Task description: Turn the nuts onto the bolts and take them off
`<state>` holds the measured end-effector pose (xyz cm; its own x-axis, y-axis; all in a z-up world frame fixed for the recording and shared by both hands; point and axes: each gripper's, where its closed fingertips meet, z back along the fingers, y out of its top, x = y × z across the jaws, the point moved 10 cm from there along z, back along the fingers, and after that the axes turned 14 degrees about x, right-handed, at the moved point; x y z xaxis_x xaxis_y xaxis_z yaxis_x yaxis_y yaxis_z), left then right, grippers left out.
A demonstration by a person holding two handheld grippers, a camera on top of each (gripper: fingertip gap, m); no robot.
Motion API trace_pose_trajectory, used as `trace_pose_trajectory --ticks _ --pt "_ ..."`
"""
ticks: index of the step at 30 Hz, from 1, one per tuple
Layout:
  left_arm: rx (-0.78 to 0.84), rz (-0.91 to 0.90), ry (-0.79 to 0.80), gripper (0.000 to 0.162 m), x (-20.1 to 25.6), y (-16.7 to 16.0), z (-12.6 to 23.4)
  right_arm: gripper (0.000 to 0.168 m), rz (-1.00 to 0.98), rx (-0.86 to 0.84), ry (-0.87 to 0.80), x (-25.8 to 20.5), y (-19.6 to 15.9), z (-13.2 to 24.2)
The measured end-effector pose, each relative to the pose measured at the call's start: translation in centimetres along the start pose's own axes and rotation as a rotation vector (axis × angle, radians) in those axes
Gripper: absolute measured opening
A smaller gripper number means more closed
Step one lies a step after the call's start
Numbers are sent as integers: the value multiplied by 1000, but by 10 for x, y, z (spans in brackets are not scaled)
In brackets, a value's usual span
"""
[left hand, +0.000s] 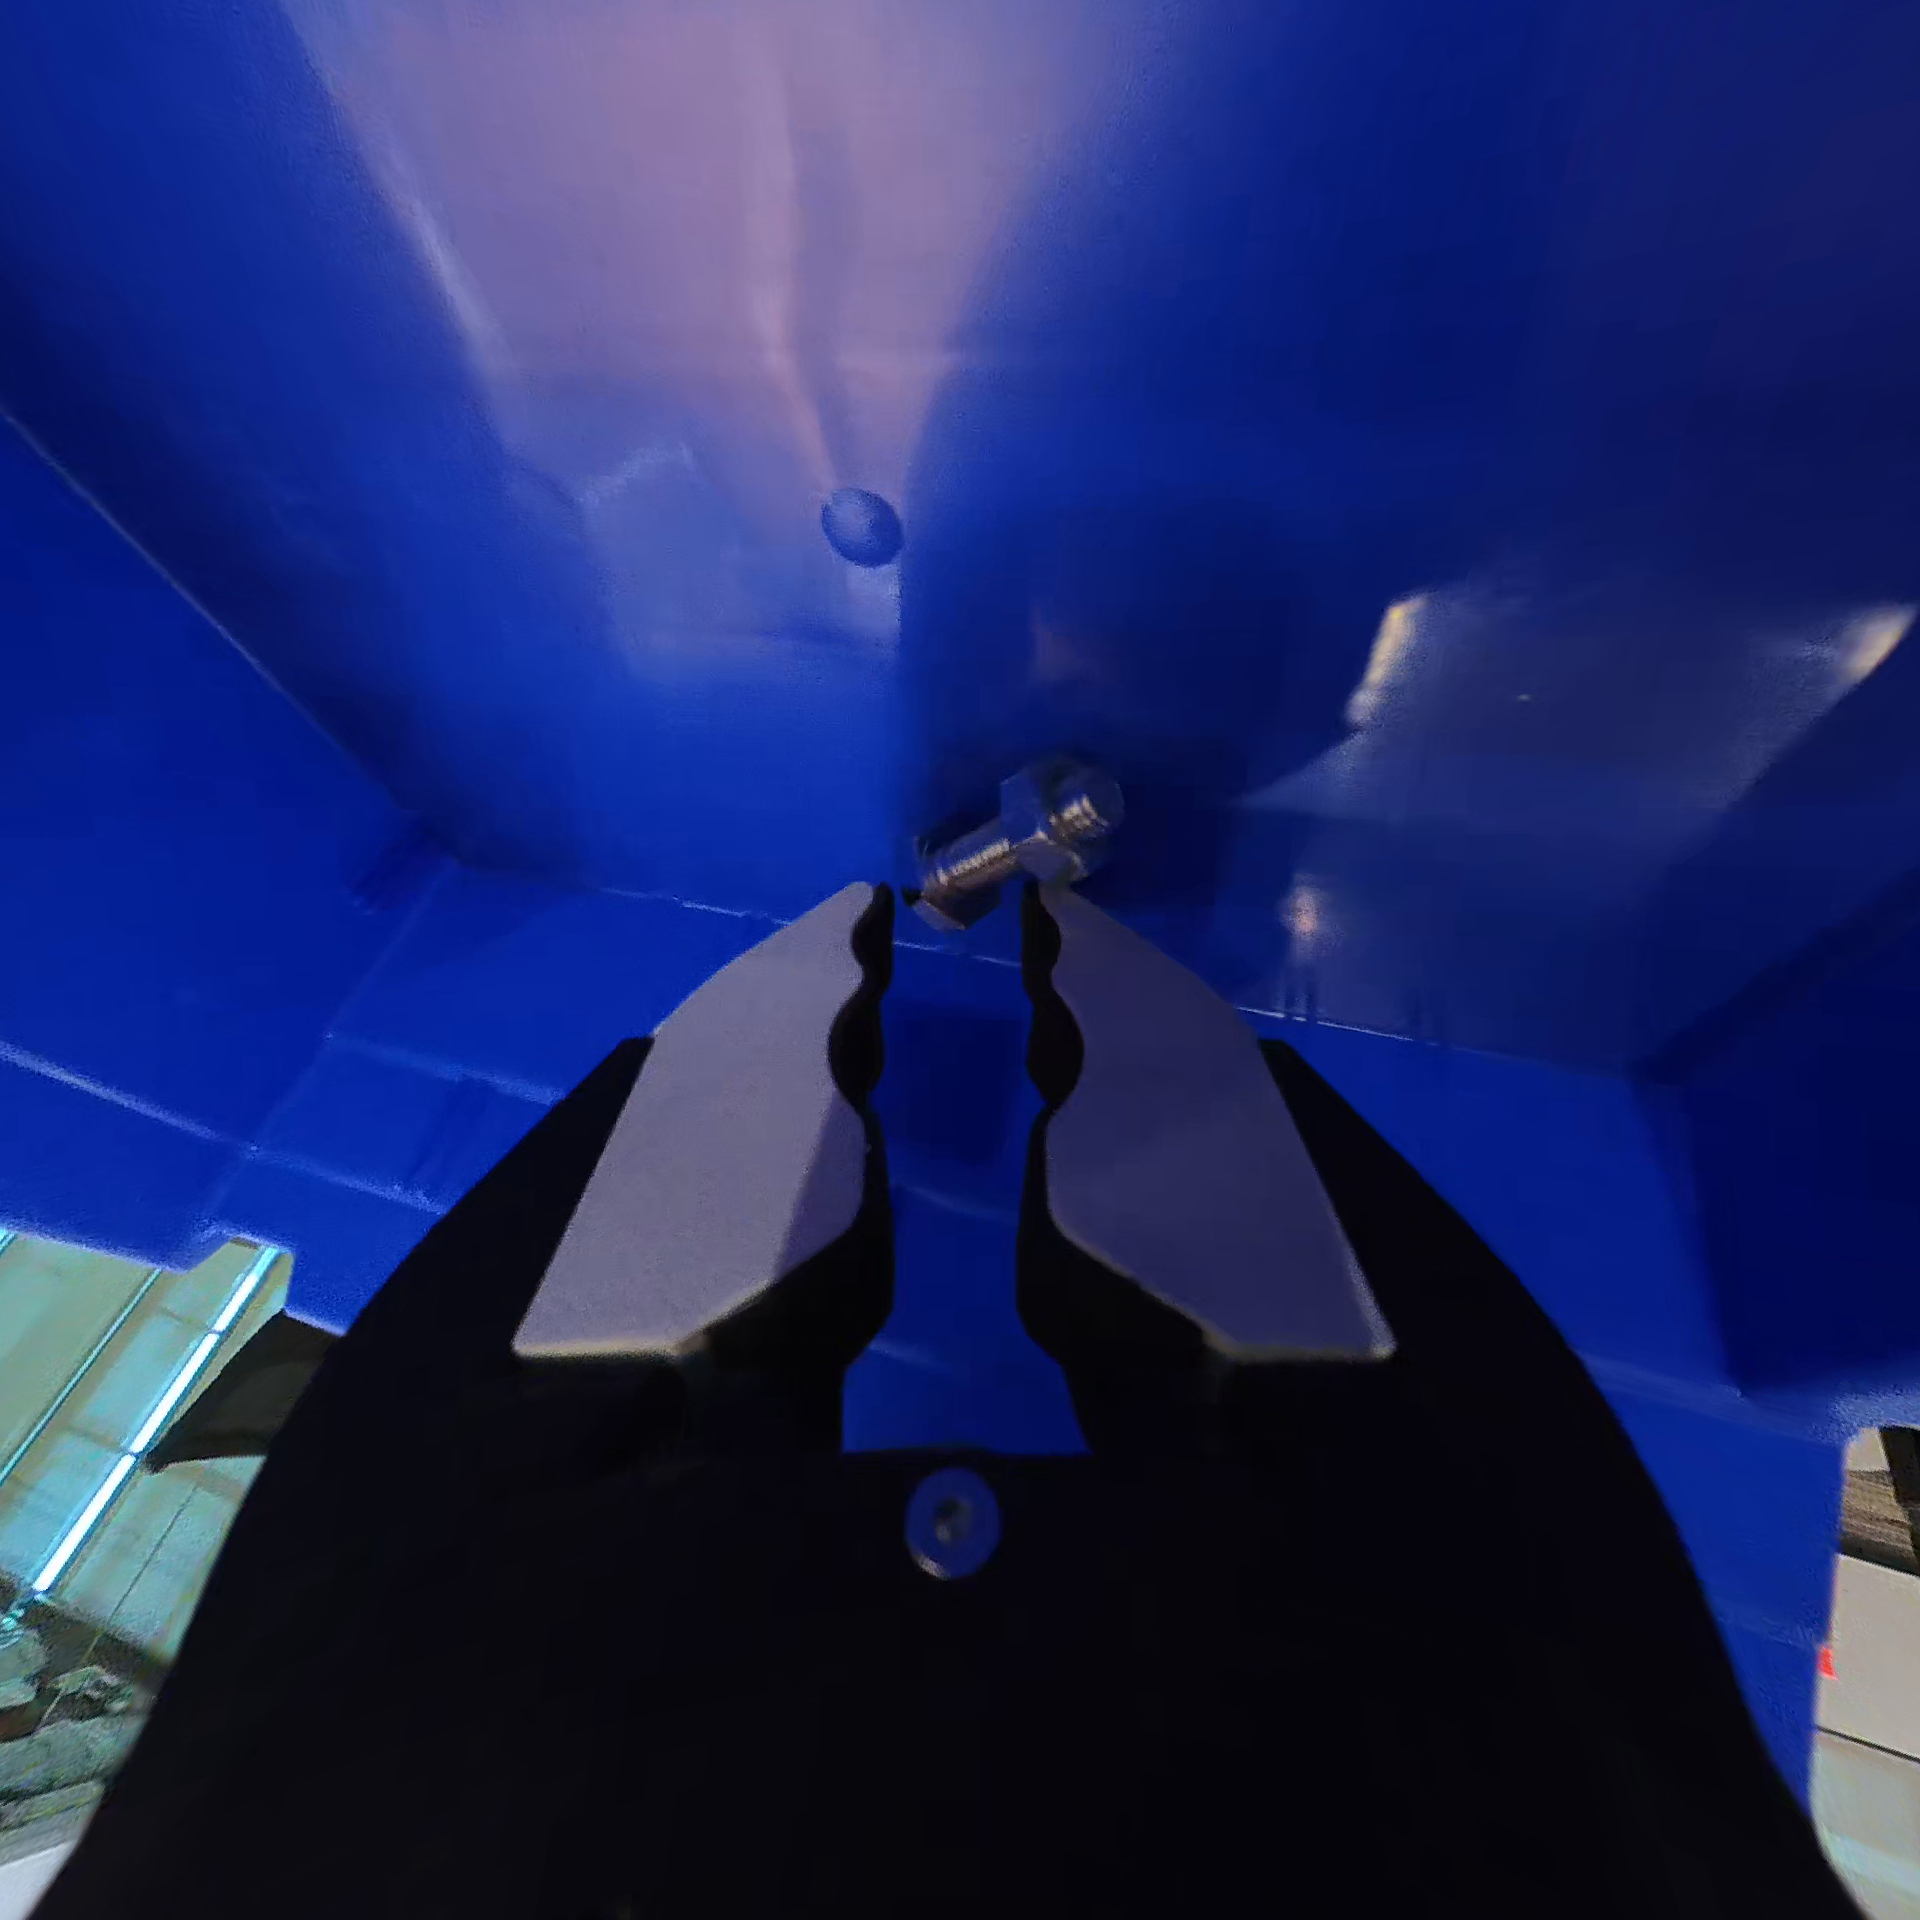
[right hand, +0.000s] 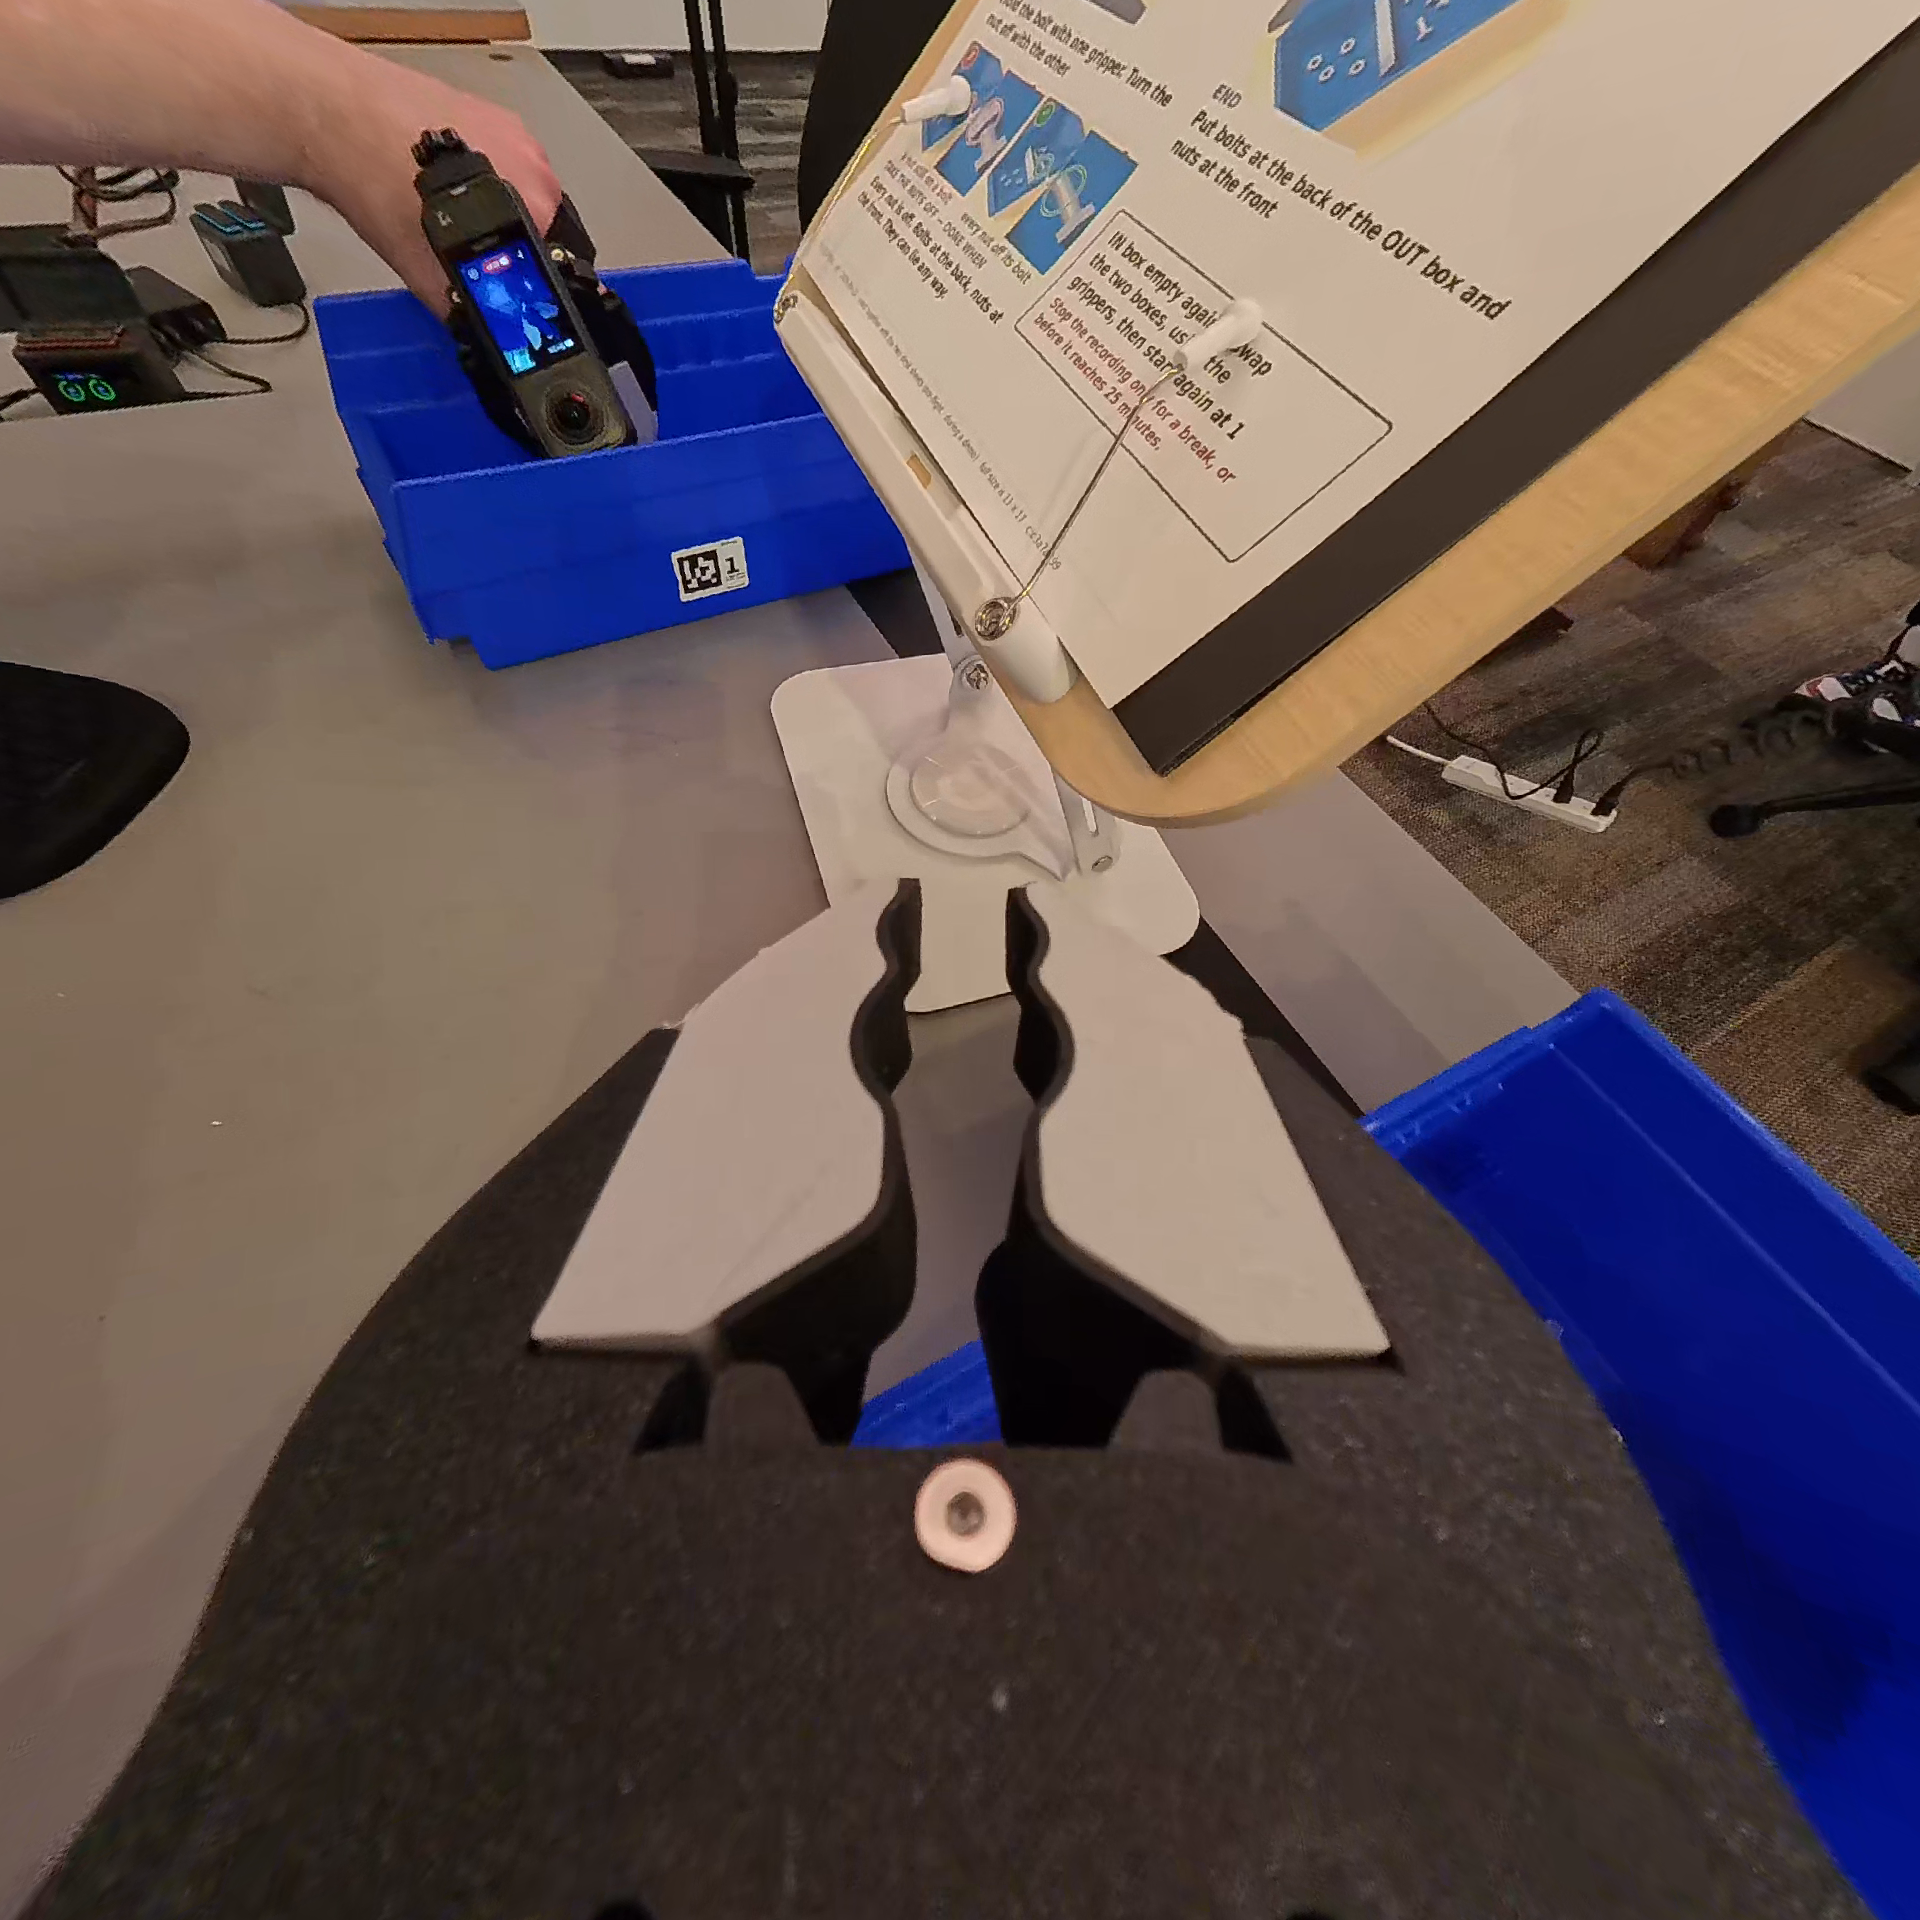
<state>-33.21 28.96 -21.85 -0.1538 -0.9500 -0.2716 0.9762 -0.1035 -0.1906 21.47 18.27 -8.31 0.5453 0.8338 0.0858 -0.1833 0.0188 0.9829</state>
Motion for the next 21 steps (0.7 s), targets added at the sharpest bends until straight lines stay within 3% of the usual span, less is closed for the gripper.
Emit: trace_pose_trajectory --ticks 6,11,16,21 --pt "-11 58 -18 17 -1 2 -2 15 -5 12 -3 2 1 3" --pt "2 235 -121 17 2 7 4 15 -5 12 -4 2 2 5" --pt "61 223 -106 29 7 16 8 15 -10 15 -1 3 1 4" --pt "47 242 -166 25 4 18 7 15 -4 9 8 1 0 3"
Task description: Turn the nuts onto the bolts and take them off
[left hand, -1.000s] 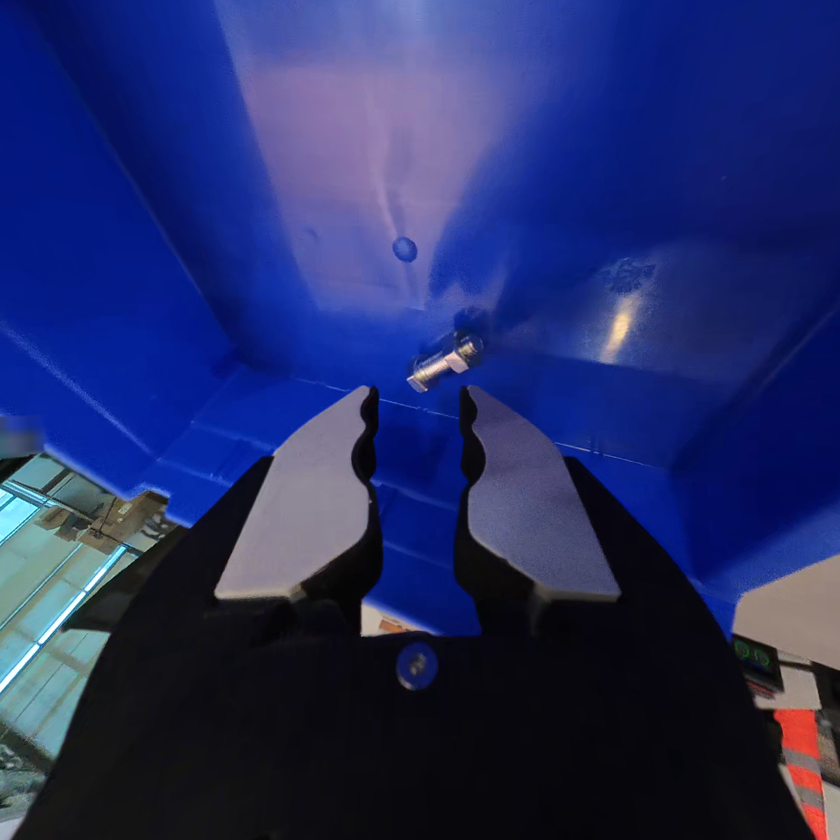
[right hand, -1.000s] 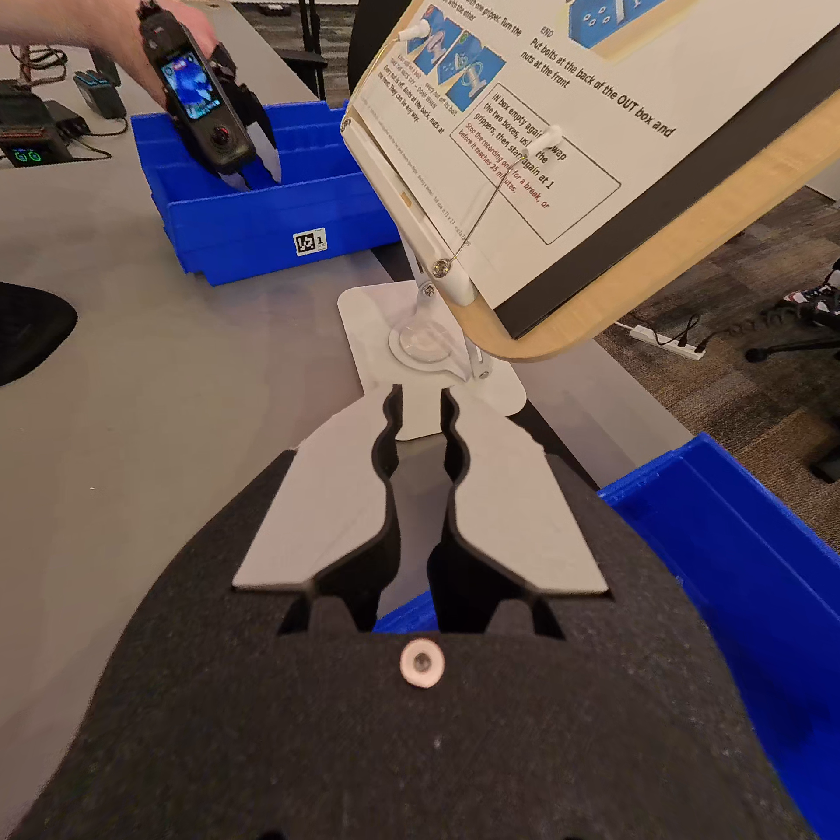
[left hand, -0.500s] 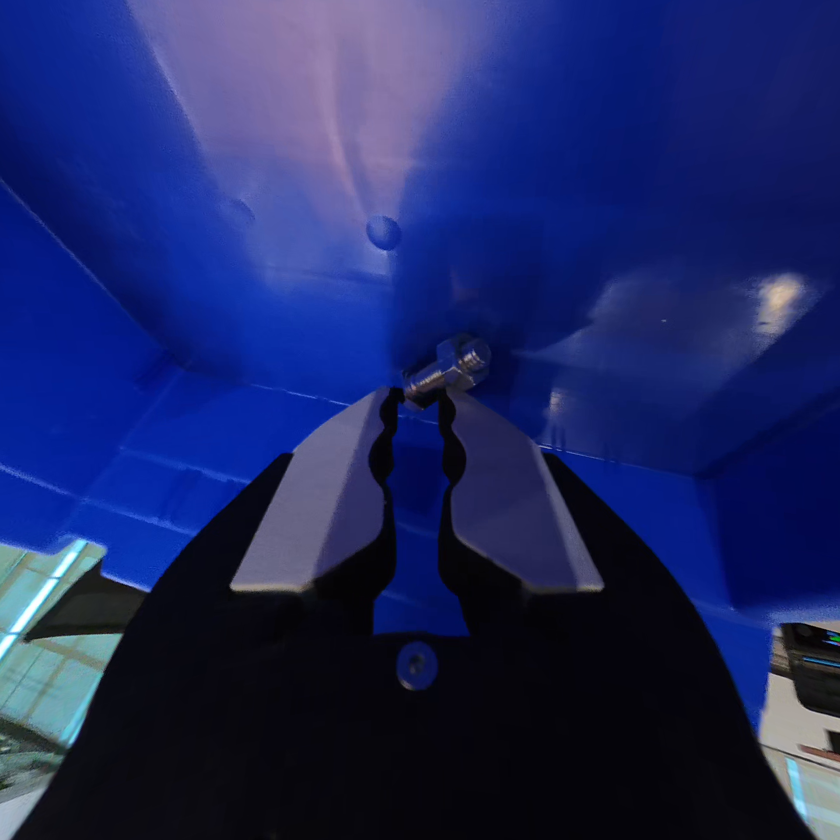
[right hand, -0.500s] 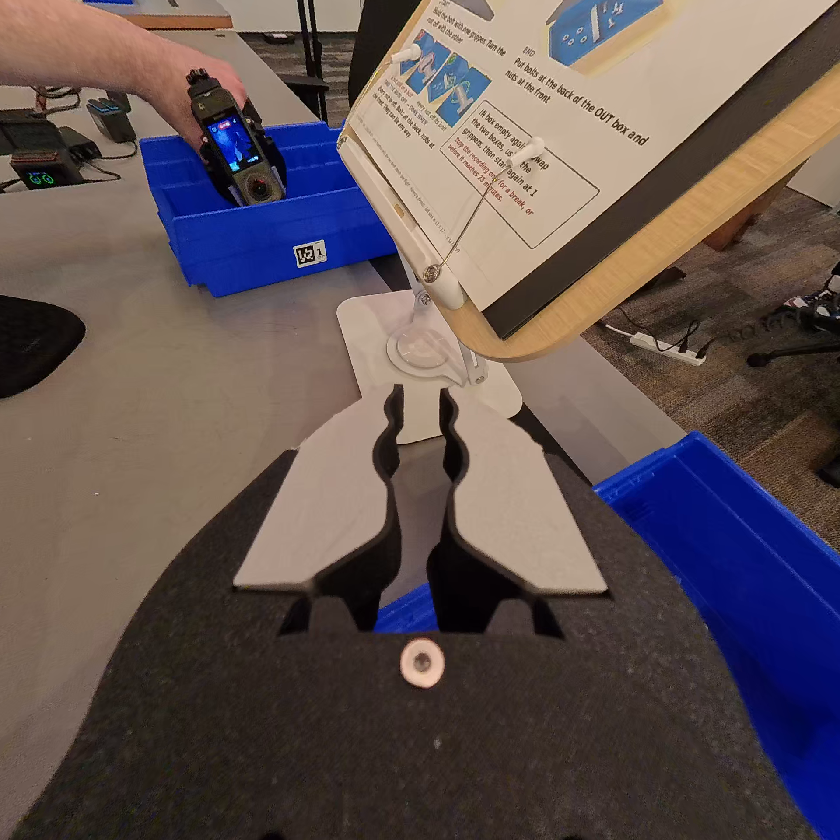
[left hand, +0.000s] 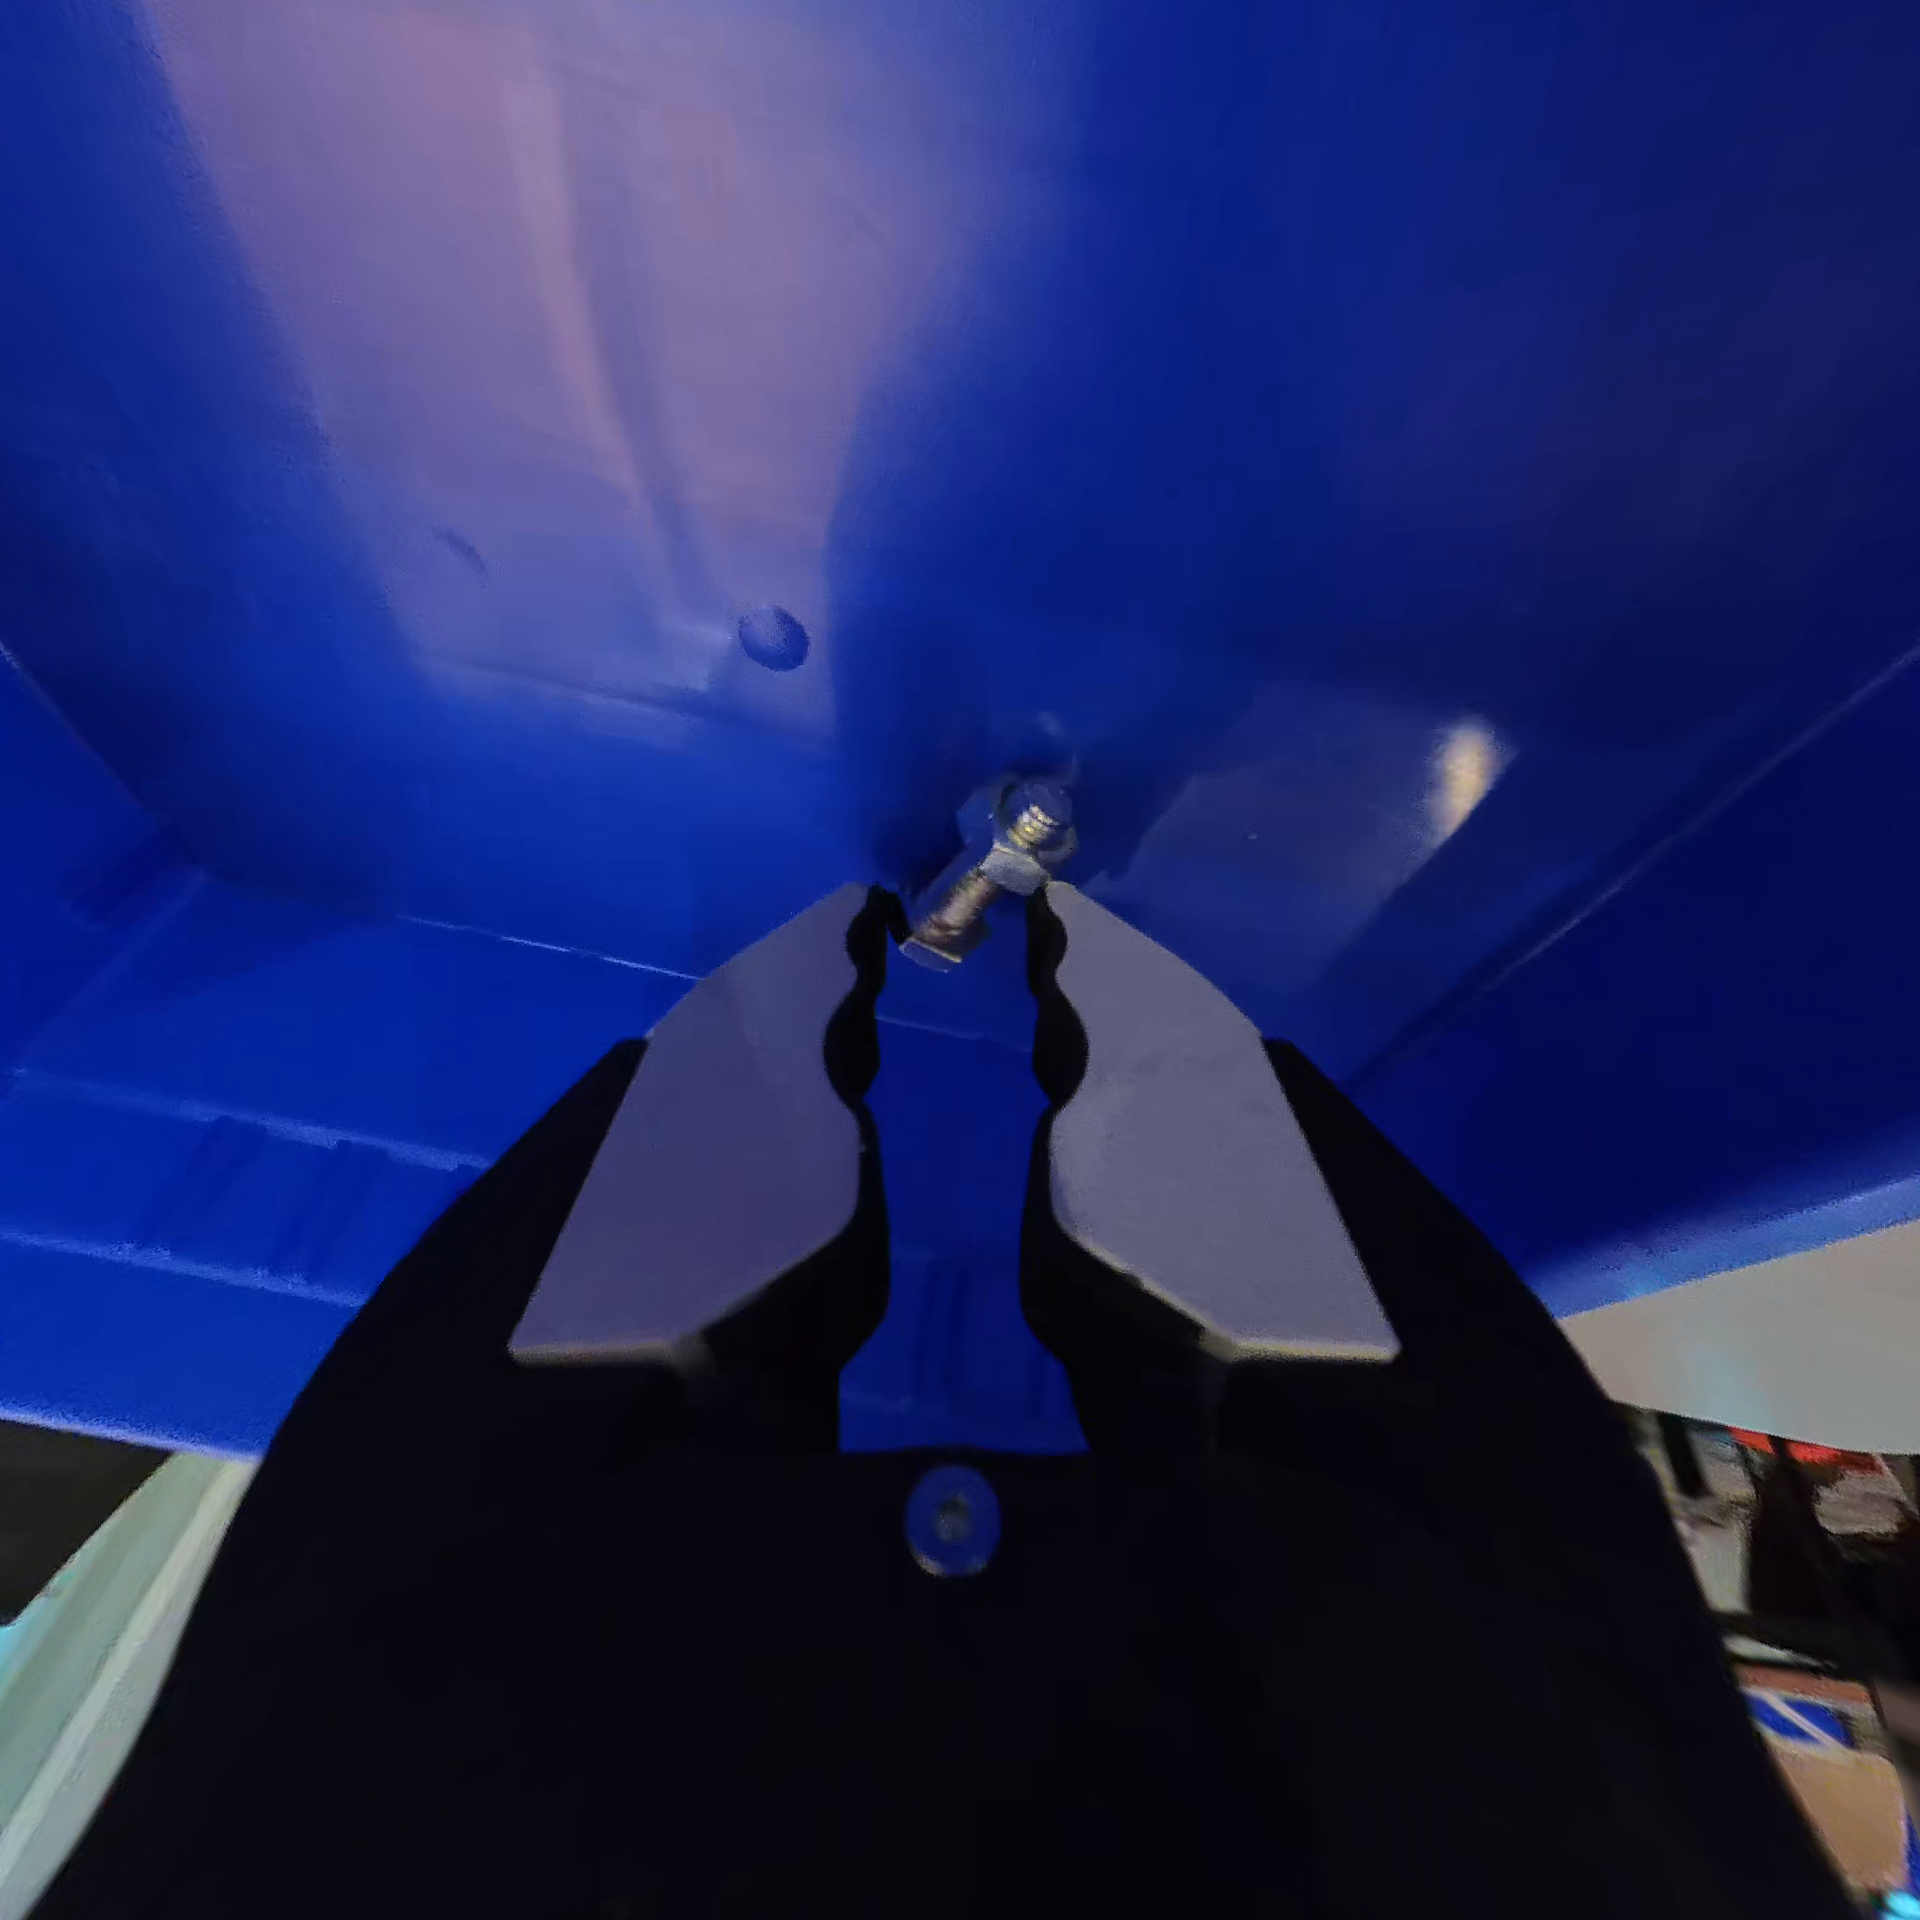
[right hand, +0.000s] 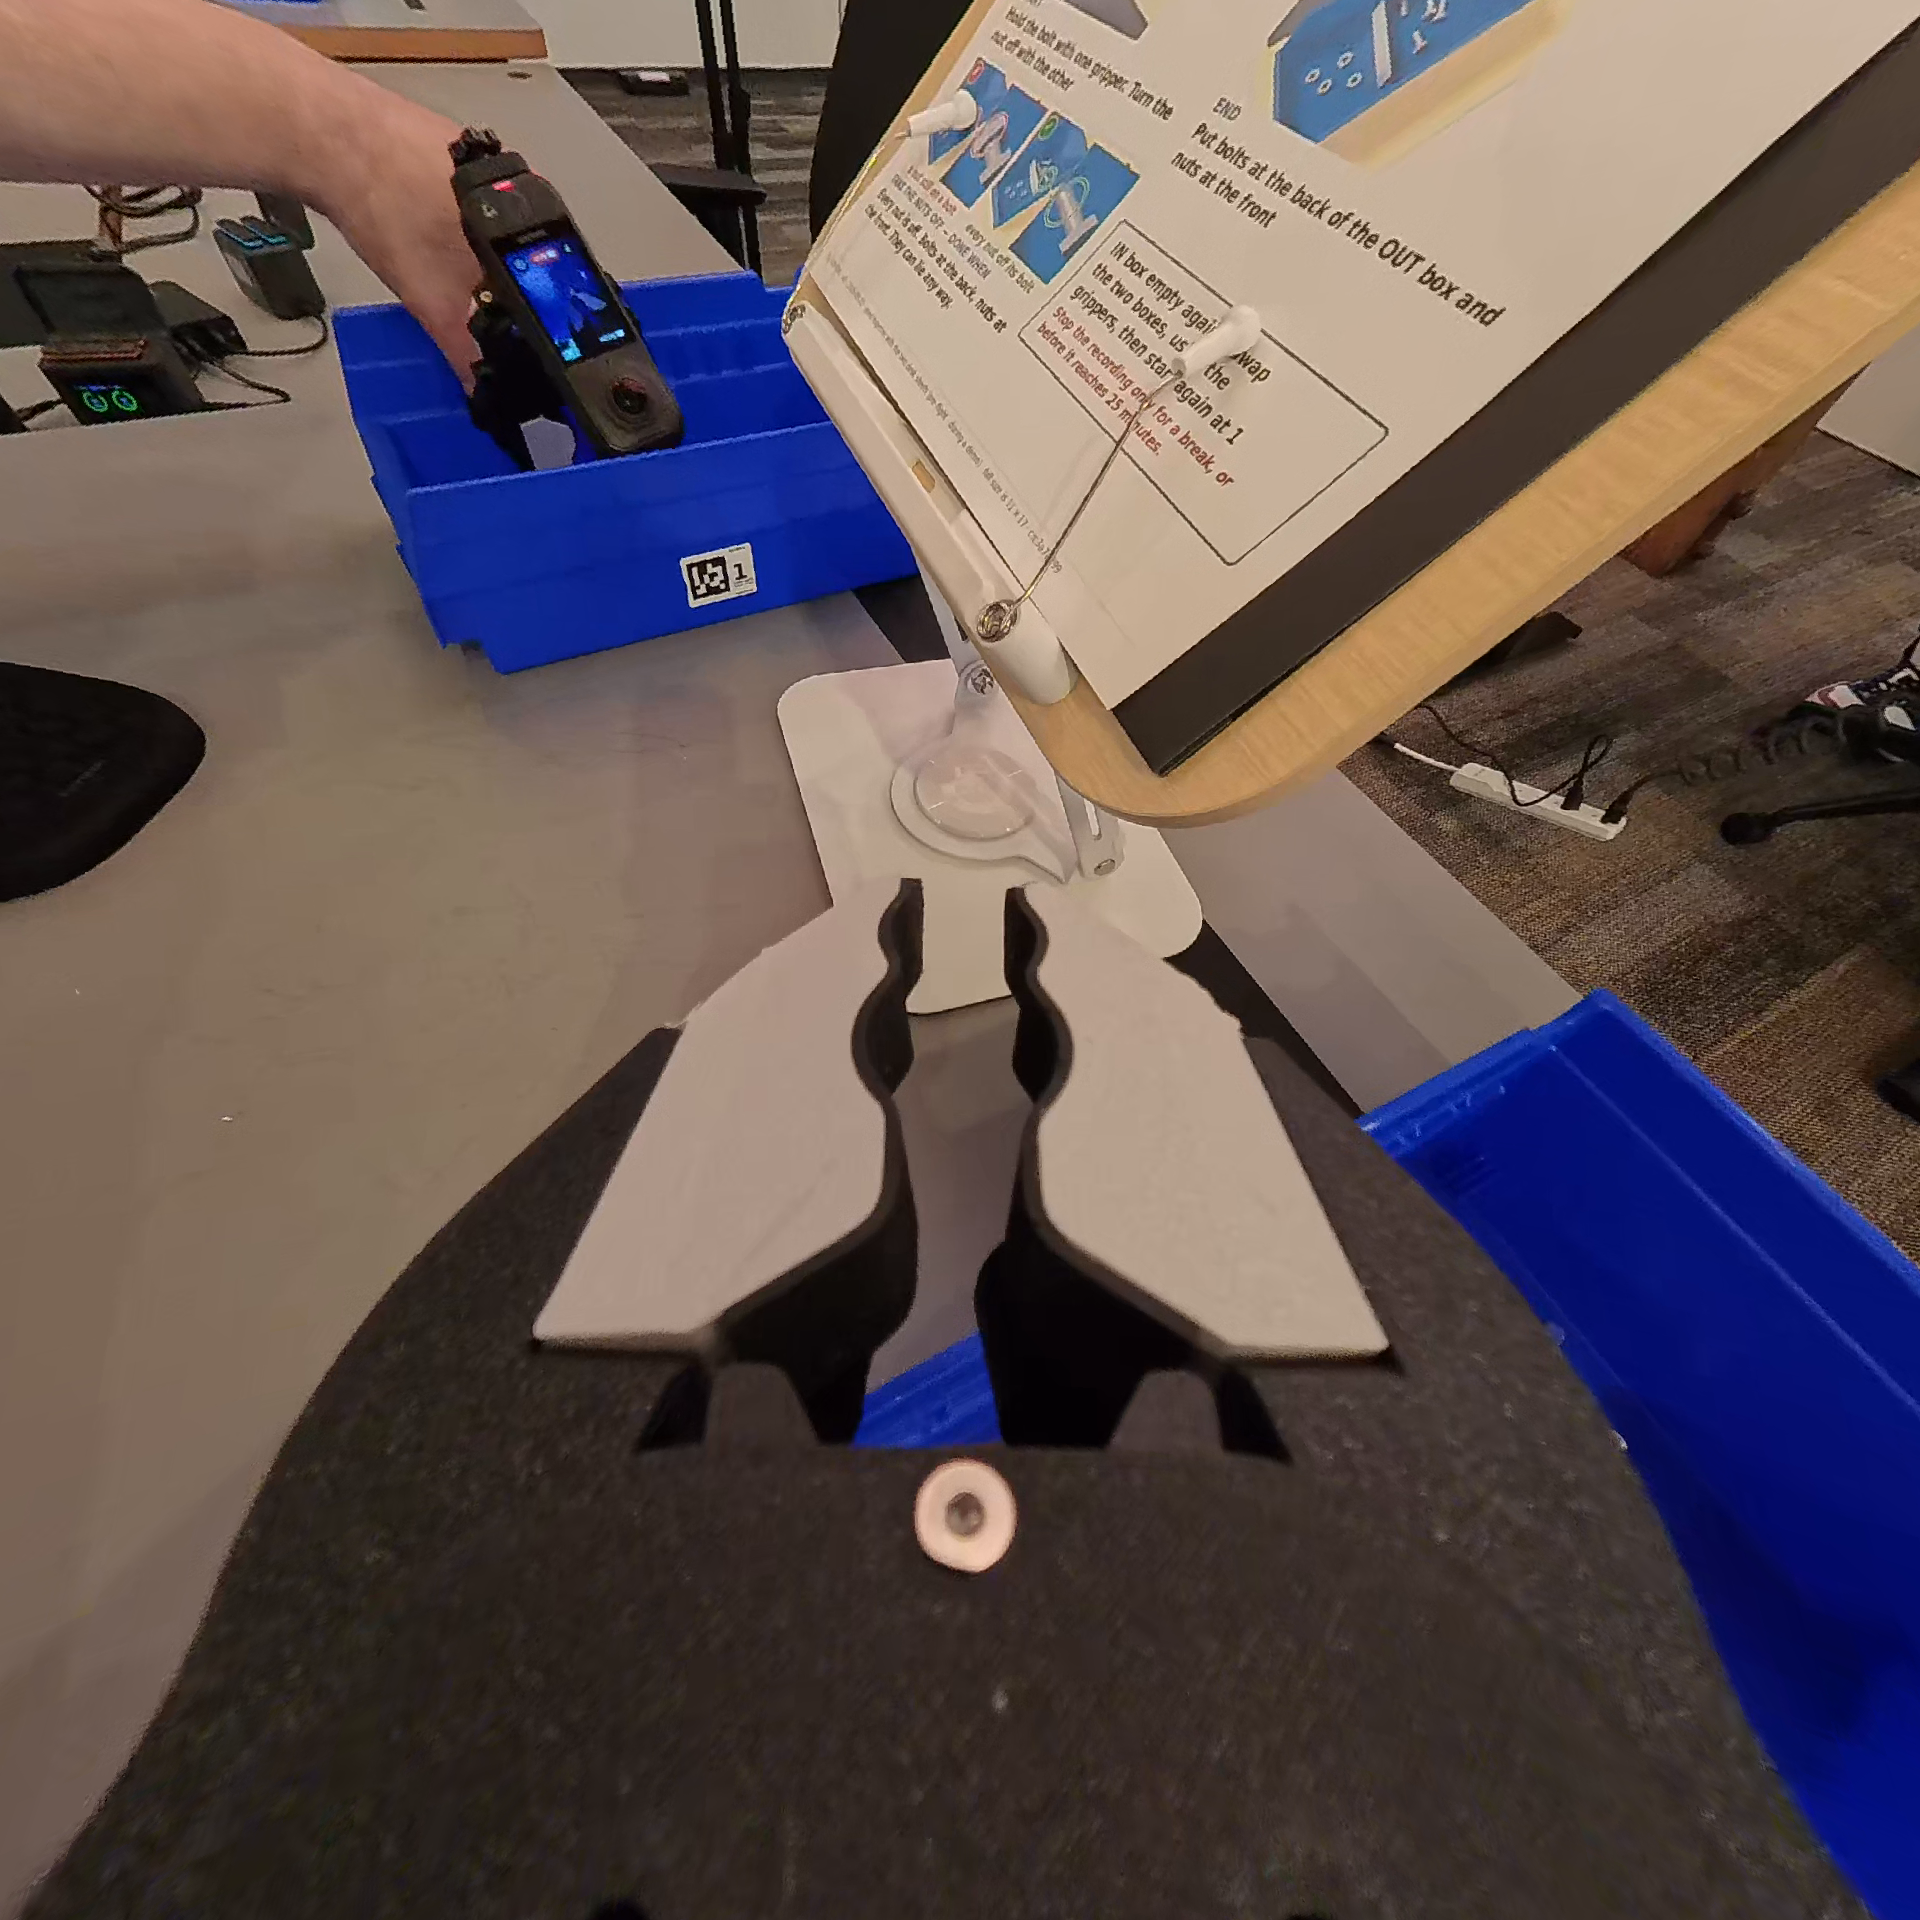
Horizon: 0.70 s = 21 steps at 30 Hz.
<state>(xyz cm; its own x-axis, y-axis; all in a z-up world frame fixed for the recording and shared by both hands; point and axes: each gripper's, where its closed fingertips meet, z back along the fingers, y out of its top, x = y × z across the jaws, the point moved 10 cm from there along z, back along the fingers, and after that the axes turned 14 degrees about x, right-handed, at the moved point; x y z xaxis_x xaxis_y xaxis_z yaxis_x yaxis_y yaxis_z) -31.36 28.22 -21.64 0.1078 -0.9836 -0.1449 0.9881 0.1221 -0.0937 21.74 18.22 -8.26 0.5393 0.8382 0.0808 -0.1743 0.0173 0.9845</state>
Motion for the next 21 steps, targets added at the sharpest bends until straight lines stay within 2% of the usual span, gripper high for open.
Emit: trace_pose_trajectory --ticks 2,9,10,13,14,17,18,19,21 --pt "-18 35 -26 19 -2 2 -1 15 1 0 -1 0 0 0" --pt "-24 176 -70 19 -7 5 -1 15 -2 8 1 1 1 2" --pt "-12 156 -60 20 -6 4 -1 15 -4 8 1 1 1 2" --pt "37 115 -30 39 -5 5 2 15 -6 6 1 2 -1 2" --pt "65 78 -24 39 -3 6 3 15 -7 6 2 2 -1 2" --pt "83 21 -22 31 1 7 4 15 -4 6 5 1 0 1" --pt "84 22 -34 18 2 7 3 15 -4 7 6 0 0 1" --pt "79 31 -36 13 2 7 3 15 -3 7 7 0 0 0" --pt "76 37 -39 13 2 6 3 15 -2 4 8 0 0 0"
